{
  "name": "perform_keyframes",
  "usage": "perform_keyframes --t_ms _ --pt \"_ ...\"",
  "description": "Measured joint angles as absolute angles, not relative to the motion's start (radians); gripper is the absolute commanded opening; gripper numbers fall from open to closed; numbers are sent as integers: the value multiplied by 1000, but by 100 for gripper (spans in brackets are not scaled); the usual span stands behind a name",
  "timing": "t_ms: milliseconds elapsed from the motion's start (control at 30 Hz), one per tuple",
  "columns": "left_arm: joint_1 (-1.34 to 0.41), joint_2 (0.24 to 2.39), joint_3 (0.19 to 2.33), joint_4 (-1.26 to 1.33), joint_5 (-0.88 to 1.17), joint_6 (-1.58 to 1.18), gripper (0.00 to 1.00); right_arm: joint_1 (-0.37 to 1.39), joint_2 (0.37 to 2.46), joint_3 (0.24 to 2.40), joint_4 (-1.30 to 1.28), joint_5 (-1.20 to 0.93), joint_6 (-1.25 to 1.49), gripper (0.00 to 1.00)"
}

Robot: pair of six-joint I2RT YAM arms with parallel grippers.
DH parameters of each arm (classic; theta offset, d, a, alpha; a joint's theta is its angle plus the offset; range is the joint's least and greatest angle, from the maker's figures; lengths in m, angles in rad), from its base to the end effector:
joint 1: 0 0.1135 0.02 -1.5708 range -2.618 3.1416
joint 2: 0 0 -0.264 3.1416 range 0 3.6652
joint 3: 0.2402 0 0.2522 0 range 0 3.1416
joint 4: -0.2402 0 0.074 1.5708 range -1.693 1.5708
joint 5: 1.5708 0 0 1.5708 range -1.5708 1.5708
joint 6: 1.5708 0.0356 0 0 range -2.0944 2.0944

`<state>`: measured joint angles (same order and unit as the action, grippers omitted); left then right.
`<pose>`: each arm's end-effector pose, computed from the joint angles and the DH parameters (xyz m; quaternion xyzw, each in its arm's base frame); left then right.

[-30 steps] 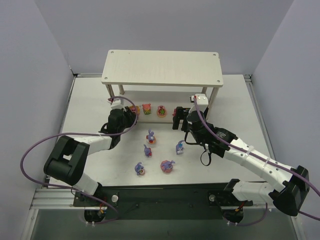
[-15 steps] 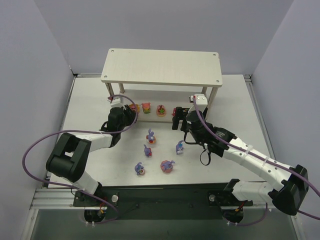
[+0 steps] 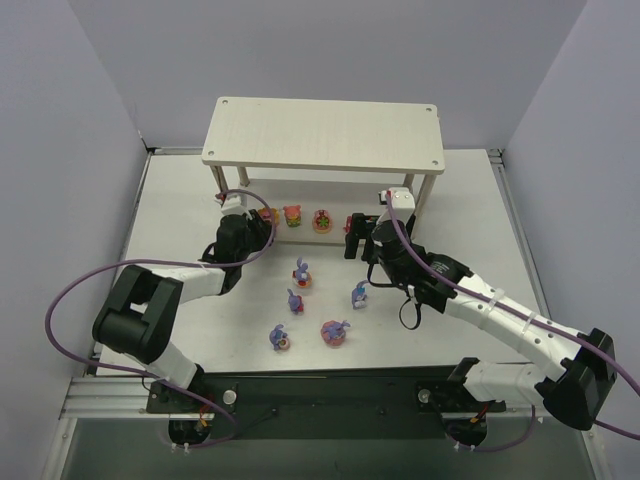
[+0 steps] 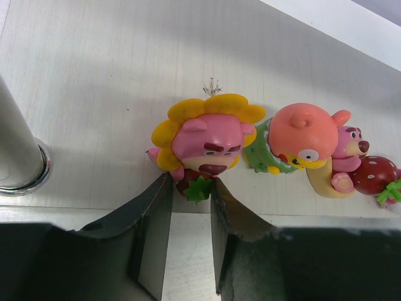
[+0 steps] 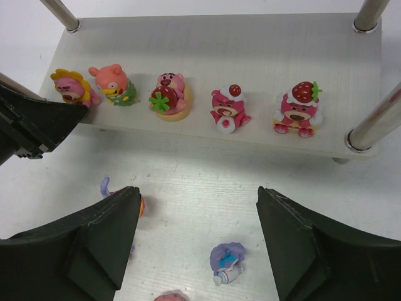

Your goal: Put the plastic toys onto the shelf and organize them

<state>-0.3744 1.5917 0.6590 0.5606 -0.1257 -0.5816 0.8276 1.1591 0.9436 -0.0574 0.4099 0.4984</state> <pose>0.3008 -0.1134 0.1767 -0.1205 0.8160 -0.2129 0.5237 0.1926 0.1886 0.3329 -0.0065 0.7897 0.2364 0.5661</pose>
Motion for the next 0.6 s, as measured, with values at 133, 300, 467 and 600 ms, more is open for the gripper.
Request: perform_keyframes --t_ms 133,300,467,600 --pt "-374 1596 659 567 -128 -581 27 824 1159 943 -57 410 498 76" --pt "-374 1599 661 571 -130 -580 34 823 1159 942 -57 410 499 76" --pt "-374 1600 661 573 -131 -580 38 822 1159 941 -57 410 500 76" --pt "-374 1603 663 577 -133 -579 44 817 1159 940 -57 410 501 76"
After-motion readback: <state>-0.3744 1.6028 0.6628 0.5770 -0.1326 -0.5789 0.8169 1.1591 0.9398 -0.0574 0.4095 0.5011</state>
